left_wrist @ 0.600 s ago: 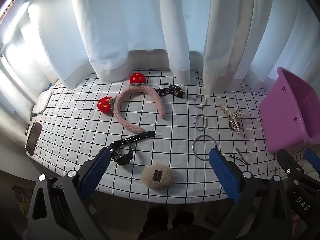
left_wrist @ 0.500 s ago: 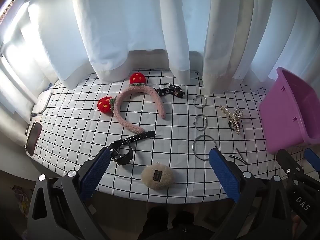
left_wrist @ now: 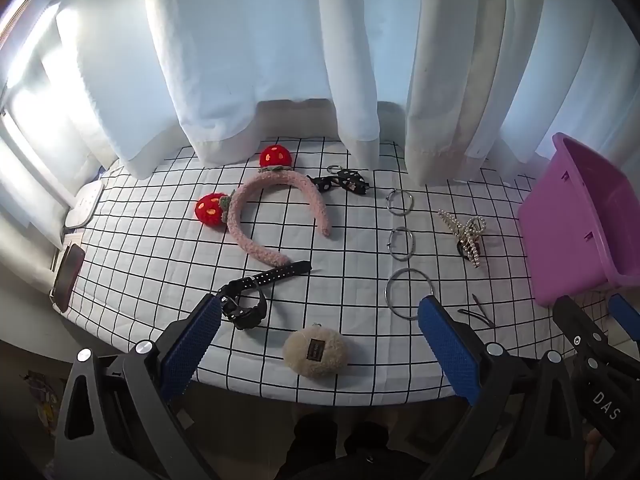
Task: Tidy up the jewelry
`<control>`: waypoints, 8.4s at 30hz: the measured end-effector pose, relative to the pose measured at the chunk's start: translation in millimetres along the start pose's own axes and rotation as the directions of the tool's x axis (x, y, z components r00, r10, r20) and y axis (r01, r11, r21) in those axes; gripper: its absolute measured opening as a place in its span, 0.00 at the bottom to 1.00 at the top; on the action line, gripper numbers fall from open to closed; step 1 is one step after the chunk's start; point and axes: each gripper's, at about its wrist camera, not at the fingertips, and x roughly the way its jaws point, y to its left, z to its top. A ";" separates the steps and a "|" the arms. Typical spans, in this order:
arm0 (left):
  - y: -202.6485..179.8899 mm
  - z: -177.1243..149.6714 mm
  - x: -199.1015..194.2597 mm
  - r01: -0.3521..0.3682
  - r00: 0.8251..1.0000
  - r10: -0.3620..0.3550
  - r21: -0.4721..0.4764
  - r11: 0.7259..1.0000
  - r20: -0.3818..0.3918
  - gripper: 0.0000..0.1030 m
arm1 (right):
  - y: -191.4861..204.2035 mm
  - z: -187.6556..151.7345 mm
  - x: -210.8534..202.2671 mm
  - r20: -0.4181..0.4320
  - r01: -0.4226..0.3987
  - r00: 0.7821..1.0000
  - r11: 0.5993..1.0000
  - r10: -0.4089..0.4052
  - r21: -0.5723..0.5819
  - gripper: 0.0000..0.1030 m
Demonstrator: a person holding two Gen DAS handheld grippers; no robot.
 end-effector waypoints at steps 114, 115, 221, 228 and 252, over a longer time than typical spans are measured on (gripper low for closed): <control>-3.0 -119.0 171.0 -0.060 0.998 0.057 -0.181 0.982 -0.022 0.95 | -43.0 -67.0 200.2 -0.019 -0.172 0.984 0.932 0.175 -0.320 0.92; -3.2 -119.1 170.8 -0.060 0.998 0.057 -0.181 0.982 -0.020 0.95 | -42.7 -66.3 200.4 -0.022 -0.171 0.985 0.932 0.173 -0.319 0.92; -398.5 64.4 62.4 0.220 0.975 -0.214 0.234 0.947 -0.053 0.85 | -367.0 111.1 100.9 0.056 -0.108 0.993 0.993 0.105 0.046 0.49; -396.6 63.6 52.9 0.207 0.978 -0.207 0.233 0.950 -0.025 0.85 | -366.8 113.0 101.9 0.058 -0.114 0.992 0.992 0.111 0.045 0.49; -355.3 65.2 19.7 0.217 0.972 -0.229 0.193 0.957 0.046 0.85 | -334.0 108.7 74.1 0.114 -0.159 0.981 0.987 0.156 0.014 0.54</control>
